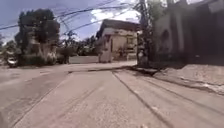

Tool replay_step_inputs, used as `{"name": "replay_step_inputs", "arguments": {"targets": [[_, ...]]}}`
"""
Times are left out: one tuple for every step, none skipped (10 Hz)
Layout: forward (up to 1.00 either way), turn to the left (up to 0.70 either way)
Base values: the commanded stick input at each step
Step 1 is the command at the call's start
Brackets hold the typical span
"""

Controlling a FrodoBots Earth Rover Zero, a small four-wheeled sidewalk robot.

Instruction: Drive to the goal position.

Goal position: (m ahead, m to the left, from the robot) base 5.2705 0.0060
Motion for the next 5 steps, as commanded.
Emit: {"name": "replay_step_inputs", "arguments": {"targets": [[0.7, 0.0], [0.7, 0.0], [0.7, 0.0], [0.7, 0.0], [0.7, 0.0]]}}
